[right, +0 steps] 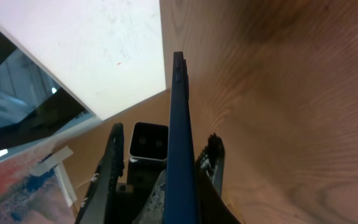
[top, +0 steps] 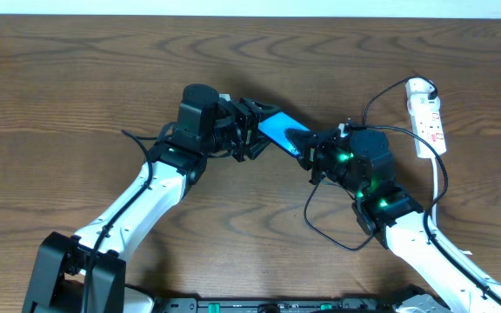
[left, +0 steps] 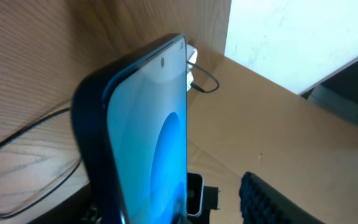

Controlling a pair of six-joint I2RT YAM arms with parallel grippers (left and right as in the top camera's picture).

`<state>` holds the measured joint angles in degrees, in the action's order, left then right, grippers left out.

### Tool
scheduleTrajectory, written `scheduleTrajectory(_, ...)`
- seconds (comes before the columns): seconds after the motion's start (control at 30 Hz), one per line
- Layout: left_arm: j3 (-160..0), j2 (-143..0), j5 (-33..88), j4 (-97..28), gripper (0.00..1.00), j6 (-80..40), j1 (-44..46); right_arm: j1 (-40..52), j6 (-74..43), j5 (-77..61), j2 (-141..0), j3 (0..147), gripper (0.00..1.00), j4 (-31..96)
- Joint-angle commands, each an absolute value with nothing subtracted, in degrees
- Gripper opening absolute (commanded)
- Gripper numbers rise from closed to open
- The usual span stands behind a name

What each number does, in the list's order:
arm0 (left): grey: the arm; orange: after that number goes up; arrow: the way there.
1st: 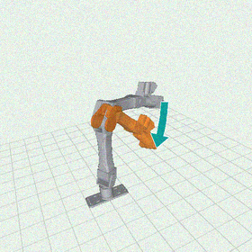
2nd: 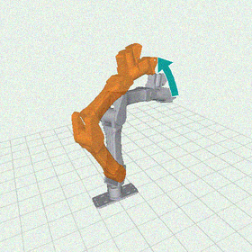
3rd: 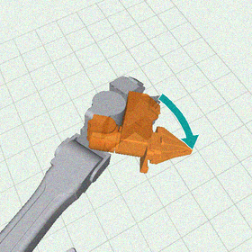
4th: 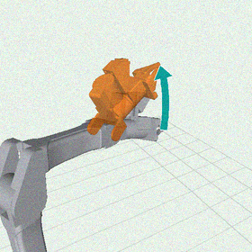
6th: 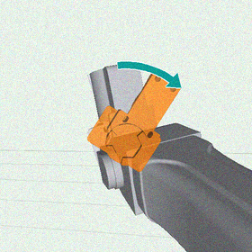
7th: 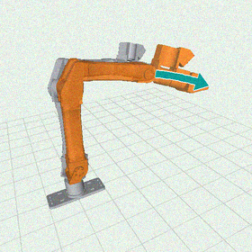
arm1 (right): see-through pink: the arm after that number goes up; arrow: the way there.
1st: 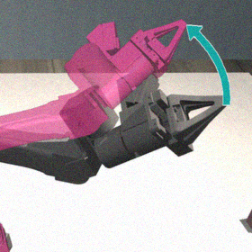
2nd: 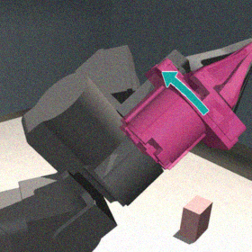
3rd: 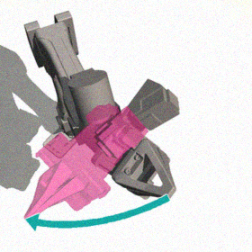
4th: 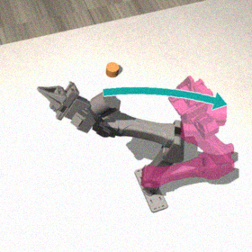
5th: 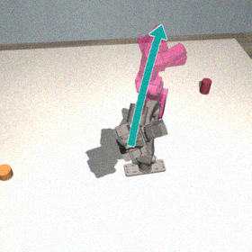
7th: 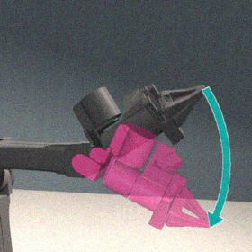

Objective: Plug charger to phone and switch on socket
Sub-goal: 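Bring the phone back to the left gripper and close it on the top edge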

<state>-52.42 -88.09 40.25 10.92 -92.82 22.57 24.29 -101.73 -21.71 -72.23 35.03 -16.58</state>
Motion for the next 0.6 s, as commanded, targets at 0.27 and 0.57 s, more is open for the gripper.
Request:
scheduleTrajectory(0.27,-52.73,-88.14,37.85,11.07,0.52,-92.42,22.59,24.49,-103.26,-26.57,-71.70,35.81,0.01,-17.34)
scheduleTrajectory(0.57,-52.73,-88.14,37.21,11.07,0.39,-92.42,22.59,24.49,-104.36,-30.52,-71.70,35.81,0.01,-17.37)
